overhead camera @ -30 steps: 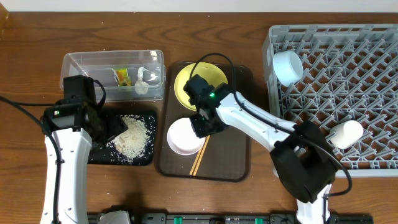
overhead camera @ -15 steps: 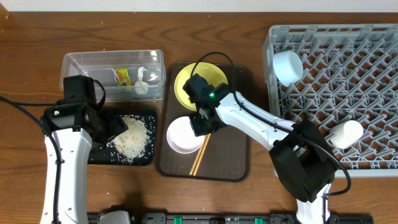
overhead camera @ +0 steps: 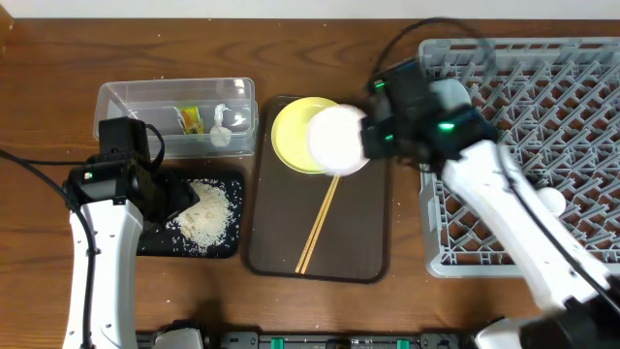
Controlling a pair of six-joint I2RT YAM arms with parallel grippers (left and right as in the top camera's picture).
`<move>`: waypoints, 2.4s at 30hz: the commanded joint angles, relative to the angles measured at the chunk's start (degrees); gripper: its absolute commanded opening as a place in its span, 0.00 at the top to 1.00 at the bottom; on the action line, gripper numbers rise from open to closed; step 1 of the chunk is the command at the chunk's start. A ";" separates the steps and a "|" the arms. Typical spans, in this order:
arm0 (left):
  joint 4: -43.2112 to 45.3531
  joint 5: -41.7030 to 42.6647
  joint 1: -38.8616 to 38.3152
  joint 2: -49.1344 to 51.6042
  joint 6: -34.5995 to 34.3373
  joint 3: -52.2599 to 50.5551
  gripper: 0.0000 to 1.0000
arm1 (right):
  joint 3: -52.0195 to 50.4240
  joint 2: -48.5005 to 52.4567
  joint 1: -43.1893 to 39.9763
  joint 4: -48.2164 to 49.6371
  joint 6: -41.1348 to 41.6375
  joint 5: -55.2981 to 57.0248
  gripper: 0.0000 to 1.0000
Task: Sort waste into correct bins and load items into the dishwasher rack
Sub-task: 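Carry the white bowl with the right gripper into the rack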
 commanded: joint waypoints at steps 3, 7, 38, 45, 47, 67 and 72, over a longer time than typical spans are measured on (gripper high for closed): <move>-0.17 0.00 0.28 0.35 -0.57 0.39 0.21 | 0.28 -4.37 -6.82 2.51 -3.50 26.84 0.99; -0.15 0.00 0.28 0.35 -0.57 0.39 0.21 | 0.26 -4.55 -10.40 8.39 -6.45 45.07 0.99; -0.22 0.00 0.28 0.35 -0.55 0.39 0.21 | 0.26 21.09 -25.59 42.86 -36.33 69.33 0.99; -0.24 0.00 0.28 0.35 -0.55 0.39 0.21 | 0.24 24.26 -24.37 42.84 -35.52 68.15 0.99; -0.22 0.00 0.31 0.35 -0.55 0.39 0.21 | 0.22 24.90 -23.69 42.88 -34.97 67.69 0.99; -0.44 0.00 0.28 0.35 -0.52 0.39 0.21 | 0.22 25.79 -20.09 30.95 -21.97 66.42 0.88; -0.46 0.00 0.28 0.35 -0.52 0.39 0.21 | 0.22 23.47 -19.52 22.21 -14.34 56.41 0.84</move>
